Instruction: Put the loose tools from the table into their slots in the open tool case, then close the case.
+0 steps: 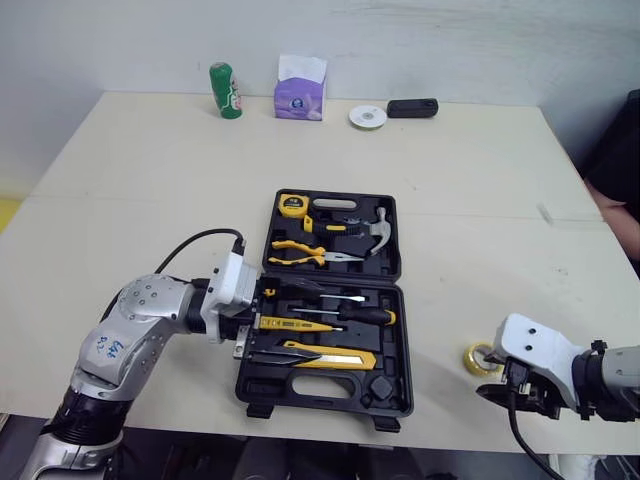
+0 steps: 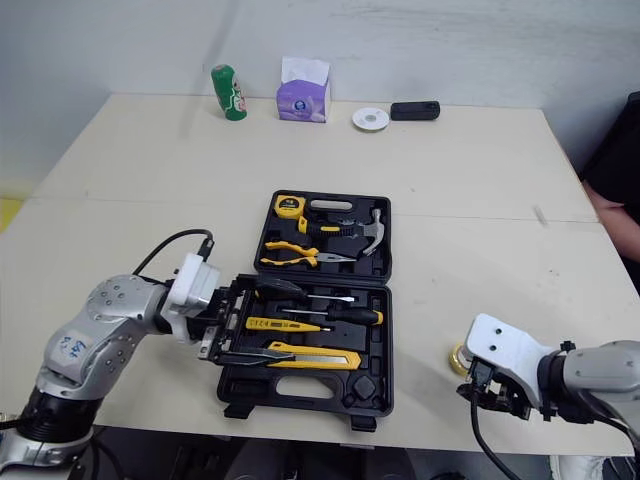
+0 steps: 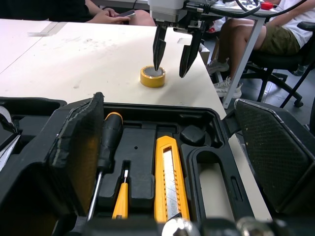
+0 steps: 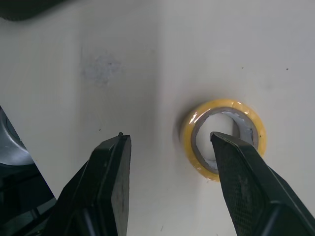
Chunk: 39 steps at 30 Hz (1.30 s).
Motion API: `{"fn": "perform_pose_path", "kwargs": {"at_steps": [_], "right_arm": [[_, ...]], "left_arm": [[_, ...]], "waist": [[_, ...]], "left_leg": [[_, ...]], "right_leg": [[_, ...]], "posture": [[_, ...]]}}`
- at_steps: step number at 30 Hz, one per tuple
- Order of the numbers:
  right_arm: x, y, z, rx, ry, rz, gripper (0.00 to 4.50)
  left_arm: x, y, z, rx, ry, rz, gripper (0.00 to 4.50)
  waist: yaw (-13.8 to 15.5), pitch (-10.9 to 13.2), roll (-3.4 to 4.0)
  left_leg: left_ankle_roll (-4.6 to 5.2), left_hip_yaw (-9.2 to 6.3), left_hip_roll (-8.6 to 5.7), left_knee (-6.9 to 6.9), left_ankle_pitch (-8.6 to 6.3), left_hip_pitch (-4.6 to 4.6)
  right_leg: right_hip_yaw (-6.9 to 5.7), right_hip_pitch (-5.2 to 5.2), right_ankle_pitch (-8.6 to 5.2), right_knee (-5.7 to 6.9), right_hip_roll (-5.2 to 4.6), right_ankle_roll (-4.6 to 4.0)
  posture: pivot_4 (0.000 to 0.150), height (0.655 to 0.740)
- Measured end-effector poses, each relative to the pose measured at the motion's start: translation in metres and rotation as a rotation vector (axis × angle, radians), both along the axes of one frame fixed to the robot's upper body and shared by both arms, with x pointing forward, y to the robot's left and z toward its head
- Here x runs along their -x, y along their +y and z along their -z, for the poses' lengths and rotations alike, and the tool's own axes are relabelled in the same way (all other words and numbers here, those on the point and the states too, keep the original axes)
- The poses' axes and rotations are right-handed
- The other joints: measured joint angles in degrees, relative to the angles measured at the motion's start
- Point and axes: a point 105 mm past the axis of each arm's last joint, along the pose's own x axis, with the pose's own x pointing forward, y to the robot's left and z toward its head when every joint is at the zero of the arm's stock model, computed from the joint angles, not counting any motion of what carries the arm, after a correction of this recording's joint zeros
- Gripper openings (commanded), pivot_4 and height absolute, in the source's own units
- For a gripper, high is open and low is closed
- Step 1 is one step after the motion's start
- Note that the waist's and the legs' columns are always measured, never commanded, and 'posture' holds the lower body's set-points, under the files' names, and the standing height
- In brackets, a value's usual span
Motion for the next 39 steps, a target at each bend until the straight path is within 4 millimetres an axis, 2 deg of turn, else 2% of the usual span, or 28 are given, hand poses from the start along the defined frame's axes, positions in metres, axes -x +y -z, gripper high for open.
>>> {"fn": "perform_pose_path", "kwargs": {"at_steps": [11,14,17,18,28,34,39], "right_arm": [[-0.007,0.001,0.011,-0.011,0.002,0.011,2.71],[-0.008,0.002,0.011,-0.013,-0.001,0.004,1.84],[-0.01,0.002,0.013,-0.015,0.003,0.002,0.32],[-0.011,0.001,0.012,-0.013,-0.002,0.002,0.03],[-0.013,0.005,0.005,-0.013,-0.012,-0.034,0.03],[-0.017,0.025,-0.018,-0.008,-0.066,-0.164,0.03],[-0.018,0.057,-0.038,-0.047,-0.113,-0.342,0.03]], "left_arm": [[0.001,-0.004,-0.004,0.019,-0.017,0.005,4.5],[0.004,-0.005,-0.005,0.018,-0.028,0.015,4.5],[0.004,-0.006,-0.005,0.017,-0.029,0.015,4.5],[0.004,-0.006,-0.005,0.017,-0.029,0.015,4.5],[0.004,-0.006,-0.005,0.014,-0.021,0.019,4.5],[0.007,-0.005,-0.004,0.009,-0.022,0.044,4.5],[0.007,-0.005,-0.004,-0.006,-0.014,0.06,4.5]], "waist": [[0.0,0.0,0.0],[0.0,0.0,0.0],[0.0,0.0,0.0],[0.0,0.0,0.0],[0.0,0.0,0.0],[0.0,0.0,0.0],[-0.2,0.0,0.01]], "left_leg": [[0.0,0.0,0.0,0.03,0.0,0.0],[0.0,0.0,0.0,0.04,0.0,0.0],[0.0,0.0,0.0,0.04,0.0,0.0],[0.0,0.0,0.0,0.04,0.0,0.01],[0.0,0.0,0.0,0.06,0.0,0.01],[0.0,0.0,0.0,0.07,0.0,0.0],[0.0,-0.01,0.02,0.06,0.0,0.02]], "right_leg": [[0.0,0.0,0.0,0.03,0.0,0.0],[0.0,0.01,0.0,0.02,0.0,0.0],[0.0,0.0,0.0,0.04,0.0,0.0],[0.0,0.01,0.0,0.03,0.0,0.0],[0.0,0.0,0.0,0.06,0.0,0.0],[0.0,0.0,0.0,0.05,-0.01,0.0],[0.0,-0.02,0.0,0.06,0.0,0.0]], "posture": [[0.15,0.74],[0.15,0.74],[0.15,0.74],[0.15,0.74],[0.15,0.74],[0.15,0.74],[0.15,0.74]]}}
